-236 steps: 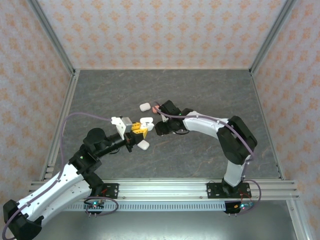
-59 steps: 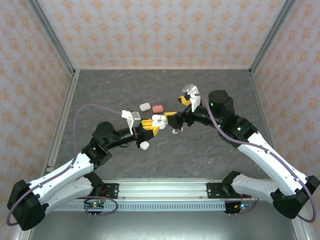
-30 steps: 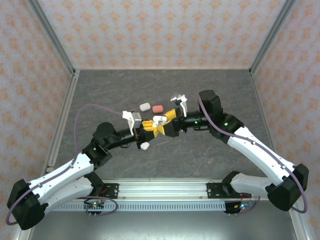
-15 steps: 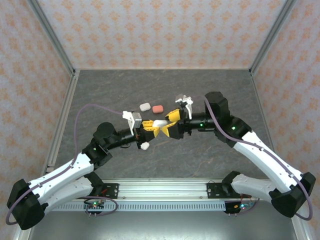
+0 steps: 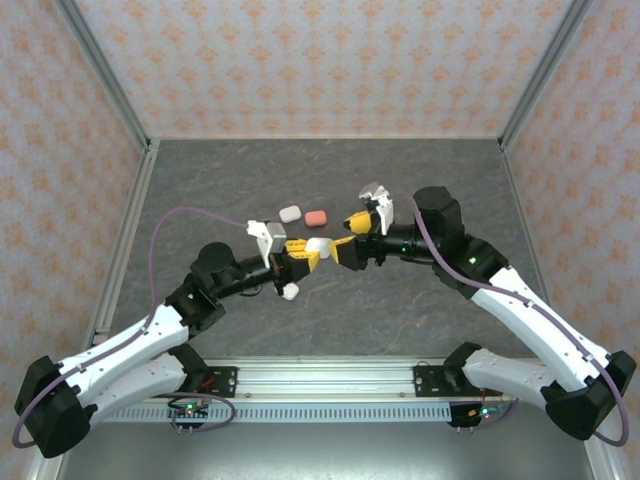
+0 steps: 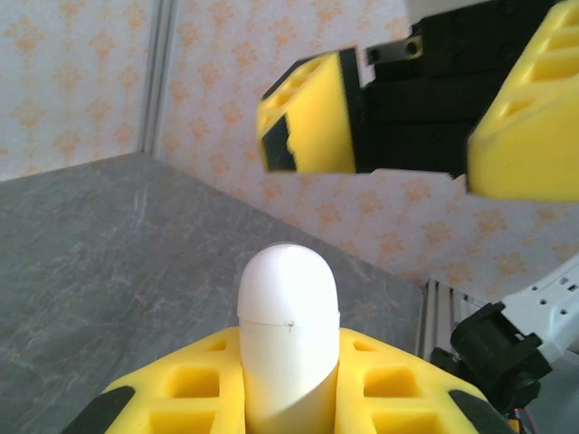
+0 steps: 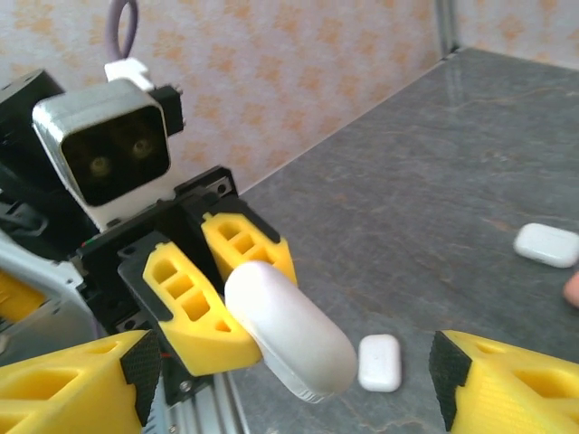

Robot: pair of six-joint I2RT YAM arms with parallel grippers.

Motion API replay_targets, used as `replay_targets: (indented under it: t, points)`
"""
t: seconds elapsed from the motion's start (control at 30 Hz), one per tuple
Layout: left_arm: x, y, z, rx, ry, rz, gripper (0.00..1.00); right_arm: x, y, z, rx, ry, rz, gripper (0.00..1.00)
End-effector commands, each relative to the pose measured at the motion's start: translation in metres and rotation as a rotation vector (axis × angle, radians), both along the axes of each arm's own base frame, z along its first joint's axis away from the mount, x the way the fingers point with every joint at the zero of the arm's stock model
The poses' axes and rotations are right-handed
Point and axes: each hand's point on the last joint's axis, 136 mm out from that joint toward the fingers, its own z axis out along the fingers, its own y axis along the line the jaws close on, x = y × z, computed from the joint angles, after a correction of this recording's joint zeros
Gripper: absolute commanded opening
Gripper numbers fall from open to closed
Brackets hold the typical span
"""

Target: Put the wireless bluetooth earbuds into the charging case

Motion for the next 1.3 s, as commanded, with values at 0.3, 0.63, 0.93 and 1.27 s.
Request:
replay_targets:
  t: [0.3,0.63,0.93,1.27]
  points:
    - [0.061,-0.001,-0.067,0.196,0.259,0.224,0.00,0.028,-0.020,0.009,0.159,0.023,-0.252,0.93]
    - [0.118,0.027,-0.142,0.292,0.520,0.398,0.00,0.053,-0.047,-0.018,0.167,0.085,-0.482,0.99]
    - [0.139,0.053,-0.197,0.409,0.660,0.465,0.00,0.058,-0.055,-0.042,0.142,0.110,-0.539,0.99]
    - [0.153,0.071,-0.229,0.432,0.739,0.544,0.00,0.059,-0.055,-0.054,0.095,0.131,-0.543,0.99]
